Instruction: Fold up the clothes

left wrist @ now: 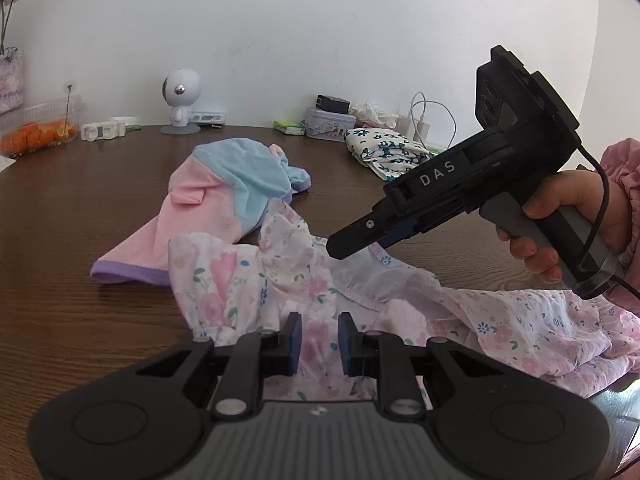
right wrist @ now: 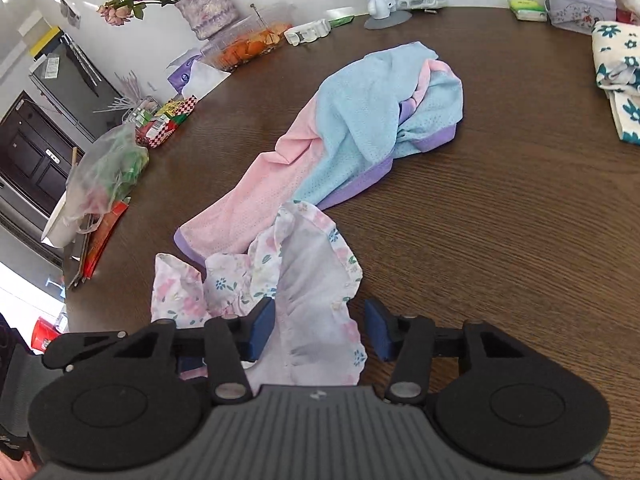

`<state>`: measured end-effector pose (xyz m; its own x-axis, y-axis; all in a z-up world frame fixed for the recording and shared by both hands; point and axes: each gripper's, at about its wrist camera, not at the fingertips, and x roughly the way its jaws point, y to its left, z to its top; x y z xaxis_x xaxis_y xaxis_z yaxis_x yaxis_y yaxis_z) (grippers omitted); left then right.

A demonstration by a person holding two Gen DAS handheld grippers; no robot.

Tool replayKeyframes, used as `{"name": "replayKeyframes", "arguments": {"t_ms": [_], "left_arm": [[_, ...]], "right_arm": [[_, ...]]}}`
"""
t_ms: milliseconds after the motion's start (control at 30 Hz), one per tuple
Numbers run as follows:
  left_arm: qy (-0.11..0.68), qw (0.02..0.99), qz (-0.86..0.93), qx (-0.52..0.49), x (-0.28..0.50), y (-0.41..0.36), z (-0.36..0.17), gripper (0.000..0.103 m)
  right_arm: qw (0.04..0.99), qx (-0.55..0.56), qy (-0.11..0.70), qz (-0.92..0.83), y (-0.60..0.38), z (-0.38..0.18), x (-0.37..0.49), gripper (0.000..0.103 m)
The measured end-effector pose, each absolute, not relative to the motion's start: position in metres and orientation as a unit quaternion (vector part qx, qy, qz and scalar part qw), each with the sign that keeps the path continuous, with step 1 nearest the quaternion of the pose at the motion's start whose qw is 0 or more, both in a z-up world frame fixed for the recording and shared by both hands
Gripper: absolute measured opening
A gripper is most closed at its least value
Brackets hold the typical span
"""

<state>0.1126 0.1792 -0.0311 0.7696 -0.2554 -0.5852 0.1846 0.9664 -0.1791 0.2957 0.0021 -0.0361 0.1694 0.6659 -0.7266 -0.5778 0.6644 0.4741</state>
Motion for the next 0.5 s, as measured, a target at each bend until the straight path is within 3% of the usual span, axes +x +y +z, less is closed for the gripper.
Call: {"name": "replayKeyframes", "arguments": {"t_ms": [167,333,500], "left_arm": [[0.321,0.936,-0.121,-0.074,0.113,0.183,-0.037,0.018],[0.322,0.934,-0.119,-0.101,0.113,0.189,-0.038,0.018],[0.324,0.928,-0.119,-0.138,0.114,0.197,-0.039,0.018]], "right_arm": [[0.749,0.072,0.497,0.432,0.004,-0.04,0.296,0.006],[0.762,0.01,0.424,0.489,0.005,-0.015,0.268,0.003],[0.744,-0.166,0.309,0.568,0.018,0.013,0.206,0.003]]}}
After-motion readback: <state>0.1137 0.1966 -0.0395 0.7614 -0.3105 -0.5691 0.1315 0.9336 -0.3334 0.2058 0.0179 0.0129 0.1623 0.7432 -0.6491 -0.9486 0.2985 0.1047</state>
